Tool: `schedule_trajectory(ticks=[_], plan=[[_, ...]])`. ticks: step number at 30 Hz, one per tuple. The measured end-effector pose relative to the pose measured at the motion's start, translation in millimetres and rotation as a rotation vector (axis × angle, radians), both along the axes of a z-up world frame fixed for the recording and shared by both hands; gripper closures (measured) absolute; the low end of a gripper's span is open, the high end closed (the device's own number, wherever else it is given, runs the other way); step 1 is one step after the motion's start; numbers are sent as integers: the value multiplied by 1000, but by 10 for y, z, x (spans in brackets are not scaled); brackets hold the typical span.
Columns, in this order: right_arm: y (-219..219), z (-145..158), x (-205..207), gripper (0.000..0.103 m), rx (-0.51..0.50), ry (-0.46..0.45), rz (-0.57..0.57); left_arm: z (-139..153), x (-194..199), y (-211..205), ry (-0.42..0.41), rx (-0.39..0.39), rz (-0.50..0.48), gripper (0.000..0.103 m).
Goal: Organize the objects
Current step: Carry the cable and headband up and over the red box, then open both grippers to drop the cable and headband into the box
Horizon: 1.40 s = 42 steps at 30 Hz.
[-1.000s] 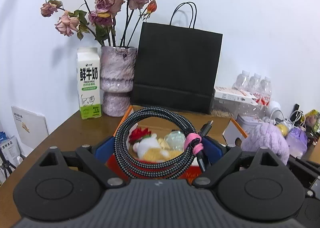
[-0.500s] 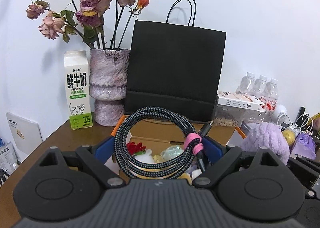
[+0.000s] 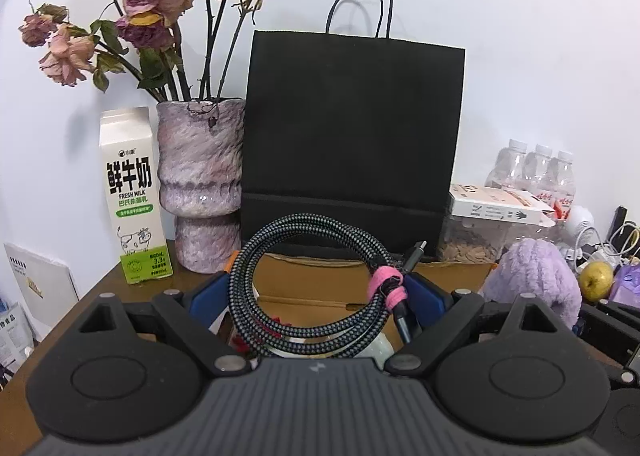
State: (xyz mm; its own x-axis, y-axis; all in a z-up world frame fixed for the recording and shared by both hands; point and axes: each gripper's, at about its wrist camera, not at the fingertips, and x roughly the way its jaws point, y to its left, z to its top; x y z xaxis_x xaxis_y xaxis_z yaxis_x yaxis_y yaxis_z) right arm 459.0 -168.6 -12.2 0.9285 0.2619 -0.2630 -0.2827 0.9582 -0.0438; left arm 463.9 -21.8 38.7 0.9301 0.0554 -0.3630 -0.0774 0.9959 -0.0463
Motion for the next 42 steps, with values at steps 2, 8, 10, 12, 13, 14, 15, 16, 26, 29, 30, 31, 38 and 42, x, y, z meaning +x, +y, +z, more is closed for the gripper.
schedule_trajectory(ticks=[2,8,10,12,13,14,15,16,26,29,30,31,38,42], plan=[[6,-9,59,83,-4,5,-1,-11,69,6,-3,9,-1,9],[20,-40,195,83,-14,26,-3,-54,202,24,-3,25,-5,9],[31,-48,235,83,-19,31,-3,-68,228,36,-2,23,-7,9],[32,-62,269,80,-22,42,-1,-78,250,48,0,23,-5,8],[29,-74,285,73,-22,52,0,-83,260,58,2,18,-7,7],[24,-90,303,68,-19,64,0,-88,266,71,3,11,-5,6],[19,-103,312,55,-17,71,-1,-89,266,82,-1,8,-1,3],[16,-112,315,41,-15,74,-4,-88,259,93,-10,4,2,0],[-15,-99,300,0,-1,65,-36,-114,279,162,-2,4,12,0],[-21,-96,293,0,-5,69,-41,-106,255,178,-5,2,11,0],[-26,-88,286,0,-4,69,-43,-99,244,184,-6,1,9,0],[-30,-78,277,0,-2,69,-44,-89,232,191,-6,0,7,0],[-107,29,117,0,14,61,-48,-15,31,257,-8,-20,-8,0],[-167,108,-74,0,22,63,-40,25,-190,291,-6,-25,-24,0]])
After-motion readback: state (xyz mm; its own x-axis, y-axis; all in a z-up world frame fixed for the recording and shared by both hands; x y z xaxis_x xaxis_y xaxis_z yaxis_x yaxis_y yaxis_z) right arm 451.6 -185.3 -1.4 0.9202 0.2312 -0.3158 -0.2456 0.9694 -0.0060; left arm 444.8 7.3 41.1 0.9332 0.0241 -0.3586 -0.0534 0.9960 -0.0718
